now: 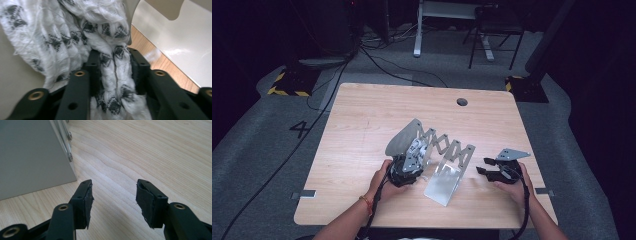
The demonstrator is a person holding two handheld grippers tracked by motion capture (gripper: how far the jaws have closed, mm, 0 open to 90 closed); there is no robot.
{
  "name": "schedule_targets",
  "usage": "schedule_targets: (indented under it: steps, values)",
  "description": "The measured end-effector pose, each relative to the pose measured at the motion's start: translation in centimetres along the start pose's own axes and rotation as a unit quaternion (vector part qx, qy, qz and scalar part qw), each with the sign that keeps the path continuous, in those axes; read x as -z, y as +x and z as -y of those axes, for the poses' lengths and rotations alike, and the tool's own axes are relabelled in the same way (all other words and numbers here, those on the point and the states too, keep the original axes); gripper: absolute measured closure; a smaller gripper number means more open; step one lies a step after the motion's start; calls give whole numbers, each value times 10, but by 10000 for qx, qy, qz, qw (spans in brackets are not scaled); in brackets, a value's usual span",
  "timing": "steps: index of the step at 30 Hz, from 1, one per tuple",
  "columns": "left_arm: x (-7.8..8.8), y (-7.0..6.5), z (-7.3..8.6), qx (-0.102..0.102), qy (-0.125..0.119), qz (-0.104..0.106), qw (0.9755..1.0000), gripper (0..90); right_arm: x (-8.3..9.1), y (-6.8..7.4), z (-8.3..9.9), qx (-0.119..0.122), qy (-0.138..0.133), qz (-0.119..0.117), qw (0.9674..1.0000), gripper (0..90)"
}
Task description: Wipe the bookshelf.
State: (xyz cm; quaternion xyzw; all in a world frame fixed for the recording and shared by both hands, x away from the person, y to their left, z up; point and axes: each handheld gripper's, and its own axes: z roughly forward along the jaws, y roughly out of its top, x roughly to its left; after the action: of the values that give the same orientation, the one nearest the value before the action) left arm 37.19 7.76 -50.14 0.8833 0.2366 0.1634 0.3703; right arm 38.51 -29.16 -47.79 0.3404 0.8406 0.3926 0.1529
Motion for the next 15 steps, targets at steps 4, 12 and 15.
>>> schedule_targets:
  steps: [4, 12, 15]
  values:
    - [-2, 0, -1, 104, 4, -45, 9999, 569, 0, -1, 0, -61, -19, 11, 10000, 478]
    - [-2, 4, -1, 225, 24, -15, 9997, 513, -1, -3, 2, -125, 11, 7, 9999, 475]
    - [-1, 6, 0, 227, 20, -69, 9997, 587, -2, -3, 2, -120, 44, -5, 9999, 474]
